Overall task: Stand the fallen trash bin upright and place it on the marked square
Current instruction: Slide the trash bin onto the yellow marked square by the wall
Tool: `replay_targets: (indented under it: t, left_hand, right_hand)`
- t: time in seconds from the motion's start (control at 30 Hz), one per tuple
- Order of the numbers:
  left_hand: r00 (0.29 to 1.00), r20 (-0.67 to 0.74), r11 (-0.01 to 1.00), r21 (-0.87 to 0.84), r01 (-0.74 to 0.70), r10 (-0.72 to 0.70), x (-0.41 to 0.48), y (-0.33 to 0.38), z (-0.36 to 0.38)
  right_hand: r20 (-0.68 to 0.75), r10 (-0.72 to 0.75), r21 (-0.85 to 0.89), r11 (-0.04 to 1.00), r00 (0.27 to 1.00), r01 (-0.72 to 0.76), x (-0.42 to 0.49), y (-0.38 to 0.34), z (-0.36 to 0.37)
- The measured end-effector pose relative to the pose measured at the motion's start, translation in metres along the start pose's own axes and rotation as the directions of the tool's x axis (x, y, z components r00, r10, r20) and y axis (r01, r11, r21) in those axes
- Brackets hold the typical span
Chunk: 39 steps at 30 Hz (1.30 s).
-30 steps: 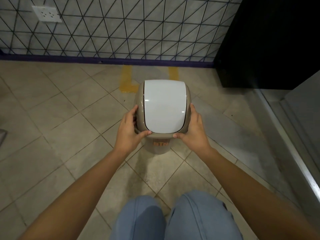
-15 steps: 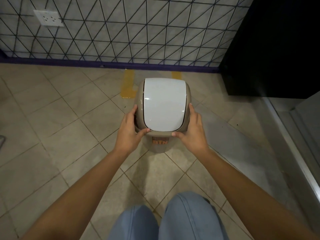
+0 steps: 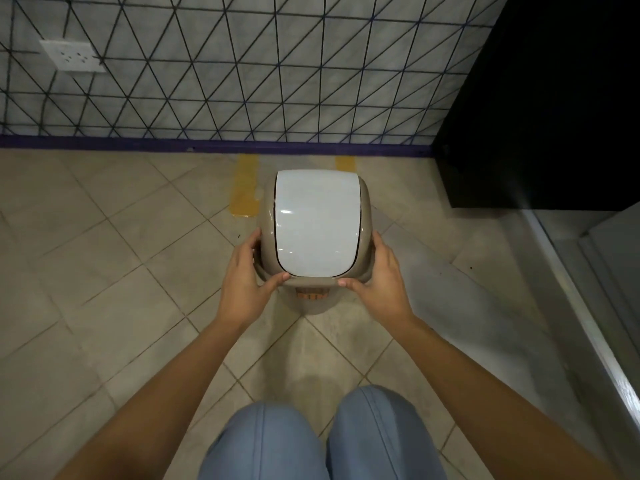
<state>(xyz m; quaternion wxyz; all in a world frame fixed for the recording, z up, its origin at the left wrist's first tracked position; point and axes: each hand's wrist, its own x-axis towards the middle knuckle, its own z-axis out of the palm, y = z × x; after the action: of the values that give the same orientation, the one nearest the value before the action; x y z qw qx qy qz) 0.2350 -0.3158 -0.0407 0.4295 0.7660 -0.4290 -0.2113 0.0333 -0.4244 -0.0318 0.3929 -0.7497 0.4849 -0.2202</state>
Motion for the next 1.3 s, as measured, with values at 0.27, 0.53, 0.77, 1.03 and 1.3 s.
replay_targets:
  t: [0.27,0.53,0.77,1.03,1.3]
  left_hand:
    - [0.976,0.112,0.957,-0.203,0.206,-0.186,0.042,-0.006,0.004]
    - [0.968,0.138,0.967,-0.115,0.225,-0.209,0.075,-0.006,0.0]
    - [0.961,0.182,0.968,-0.096,0.23,-0.21,0.101,-0.008,-0.009]
    - [0.971,0.197,0.949,-0.255,0.183,-0.135,0.12,-0.01,-0.013]
    - [0.972,0.203,0.937,-0.3,0.179,-0.121,0.136,-0.01,-0.016]
  right_hand:
    - [0.085,0.141,0.282,0.946,0.986,-0.16,0.036,0.008,0.007]
    - [0.1,0.161,0.196,0.964,0.982,-0.178,0.075,-0.005,0.007]
    - [0.154,0.281,0.111,0.948,0.947,-0.299,0.107,-0.013,0.005]
    - [0.211,0.292,0.112,0.941,0.933,-0.32,0.138,-0.017,0.009]
    - [0.211,0.299,0.167,0.927,0.931,-0.336,0.157,-0.021,0.015]
